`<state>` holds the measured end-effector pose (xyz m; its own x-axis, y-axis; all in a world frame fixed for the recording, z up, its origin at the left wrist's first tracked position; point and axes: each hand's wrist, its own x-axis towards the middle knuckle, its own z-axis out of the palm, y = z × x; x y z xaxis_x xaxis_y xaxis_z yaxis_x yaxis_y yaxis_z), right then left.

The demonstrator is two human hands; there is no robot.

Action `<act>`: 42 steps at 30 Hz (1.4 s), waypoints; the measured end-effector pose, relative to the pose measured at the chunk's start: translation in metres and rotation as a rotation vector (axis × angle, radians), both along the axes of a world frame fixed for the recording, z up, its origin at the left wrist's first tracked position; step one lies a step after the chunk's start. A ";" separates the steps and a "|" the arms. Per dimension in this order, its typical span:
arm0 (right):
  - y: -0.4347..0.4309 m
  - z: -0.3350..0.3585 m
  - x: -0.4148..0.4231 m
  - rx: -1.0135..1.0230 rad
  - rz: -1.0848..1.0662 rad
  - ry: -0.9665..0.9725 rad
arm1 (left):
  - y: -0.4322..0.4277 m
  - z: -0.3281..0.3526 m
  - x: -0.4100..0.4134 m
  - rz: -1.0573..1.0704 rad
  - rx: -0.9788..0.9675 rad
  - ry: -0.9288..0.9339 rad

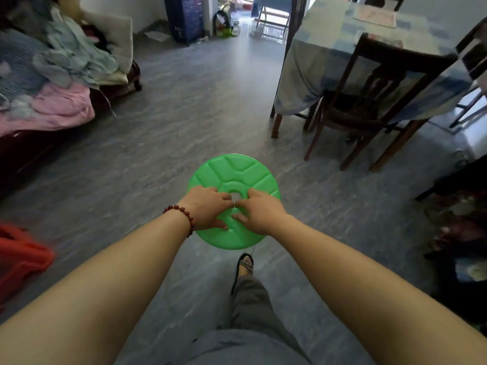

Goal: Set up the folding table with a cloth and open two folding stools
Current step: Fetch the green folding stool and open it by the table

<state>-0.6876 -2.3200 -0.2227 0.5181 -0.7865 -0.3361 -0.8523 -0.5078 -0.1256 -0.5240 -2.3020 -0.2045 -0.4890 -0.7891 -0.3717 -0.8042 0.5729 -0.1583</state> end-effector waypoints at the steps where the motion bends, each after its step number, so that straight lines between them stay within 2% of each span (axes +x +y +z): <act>1: -0.022 -0.004 0.006 0.007 0.002 -0.003 | -0.021 -0.002 0.005 0.015 0.008 -0.006; 9: -0.208 0.010 0.041 -0.014 0.029 -0.032 | -0.201 0.012 0.034 0.140 0.018 0.025; 18: -0.354 0.008 0.107 -0.017 0.067 -0.029 | -0.339 0.009 0.098 0.215 0.023 0.037; 24: -0.461 0.002 0.178 -0.011 0.083 -0.033 | -0.443 0.002 0.169 0.202 0.005 0.046; 32: -0.599 0.028 0.284 -0.044 0.078 -0.074 | -0.582 0.027 0.276 0.198 -0.035 0.018; 42: -0.755 0.014 0.344 -0.024 0.056 -0.087 | -0.738 0.018 0.336 0.179 -0.030 0.015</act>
<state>-0.3438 -3.0747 -0.2085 0.5879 -0.7627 -0.2697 -0.8089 -0.5580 -0.1852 -0.1881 -3.0398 -0.1866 -0.3448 -0.8748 -0.3404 -0.8953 0.4154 -0.1608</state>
